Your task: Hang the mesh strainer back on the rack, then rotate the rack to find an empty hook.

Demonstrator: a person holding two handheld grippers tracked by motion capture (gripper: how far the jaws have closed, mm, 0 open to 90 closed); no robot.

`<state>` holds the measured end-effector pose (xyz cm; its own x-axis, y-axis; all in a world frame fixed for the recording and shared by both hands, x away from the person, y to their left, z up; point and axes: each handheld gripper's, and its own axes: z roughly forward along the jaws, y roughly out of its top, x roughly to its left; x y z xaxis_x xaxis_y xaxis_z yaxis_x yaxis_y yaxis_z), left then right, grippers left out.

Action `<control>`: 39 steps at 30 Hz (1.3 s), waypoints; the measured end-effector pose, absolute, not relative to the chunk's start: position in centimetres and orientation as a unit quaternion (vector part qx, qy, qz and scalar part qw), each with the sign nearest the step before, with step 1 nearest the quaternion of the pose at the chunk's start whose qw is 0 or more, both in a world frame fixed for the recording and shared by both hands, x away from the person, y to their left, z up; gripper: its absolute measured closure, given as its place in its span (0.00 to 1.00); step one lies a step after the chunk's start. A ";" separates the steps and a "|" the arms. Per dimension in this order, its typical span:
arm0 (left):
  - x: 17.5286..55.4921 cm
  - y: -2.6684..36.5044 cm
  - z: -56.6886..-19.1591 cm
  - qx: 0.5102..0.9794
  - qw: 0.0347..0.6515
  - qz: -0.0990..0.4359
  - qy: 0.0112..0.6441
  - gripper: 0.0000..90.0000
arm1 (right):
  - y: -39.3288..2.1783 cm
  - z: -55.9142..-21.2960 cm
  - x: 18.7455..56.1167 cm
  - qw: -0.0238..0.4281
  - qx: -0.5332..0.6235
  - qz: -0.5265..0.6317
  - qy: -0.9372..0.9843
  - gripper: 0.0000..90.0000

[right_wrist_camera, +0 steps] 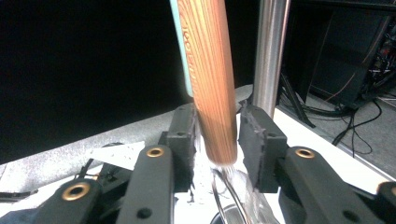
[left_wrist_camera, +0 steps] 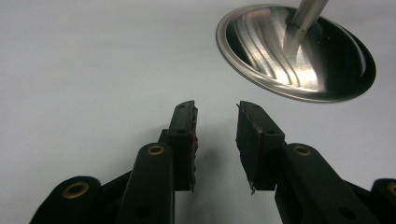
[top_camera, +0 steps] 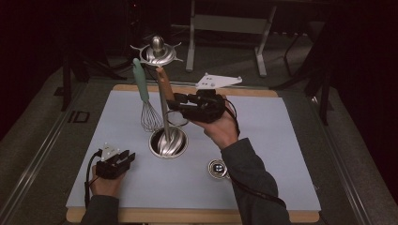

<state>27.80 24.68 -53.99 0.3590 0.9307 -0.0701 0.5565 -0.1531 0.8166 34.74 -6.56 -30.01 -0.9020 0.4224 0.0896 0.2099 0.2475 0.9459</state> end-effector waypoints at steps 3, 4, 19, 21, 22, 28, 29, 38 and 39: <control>27.8 24.7 -54.0 0.722 0.397 0.235 0.515 0.76 | -6.8 -30.1 34.8 0.090 0.205 0.581 0.782 0.71; 27.8 24.7 -54.0 0.722 0.397 0.235 0.515 0.76 | -6.8 -30.1 34.7 0.089 0.205 0.582 0.782 0.71; 27.8 24.7 -54.0 0.722 0.397 0.235 0.516 0.76 | -8.2 -31.3 34.8 0.138 0.215 0.515 0.818 0.67; 27.8 24.7 -54.0 0.722 0.396 0.235 0.516 0.76 | -8.4 -31.8 34.9 0.140 0.220 0.504 0.823 0.67; 27.8 24.7 -54.0 0.723 0.396 0.236 0.516 0.76 | -8.6 -32.0 34.9 0.141 0.223 0.499 0.826 0.67; 27.8 24.6 -54.0 0.721 0.395 0.239 0.517 0.75 | -10.1 -33.1 35.0 0.152 0.246 0.475 0.831 0.65; 27.7 24.6 -54.0 0.719 0.397 0.241 0.518 0.76 | -10.4 -33.3 35.0 0.154 0.249 0.471 0.832 0.65; 27.2 24.6 -52.9 0.700 0.435 0.256 0.505 0.84 | -13.7 -35.6 35.0 0.186 0.285 0.441 0.831 0.65; 27.1 24.4 -52.5 0.700 0.440 0.262 0.497 0.86 | -14.1 -36.0 35.0 0.188 0.289 0.437 0.831 0.65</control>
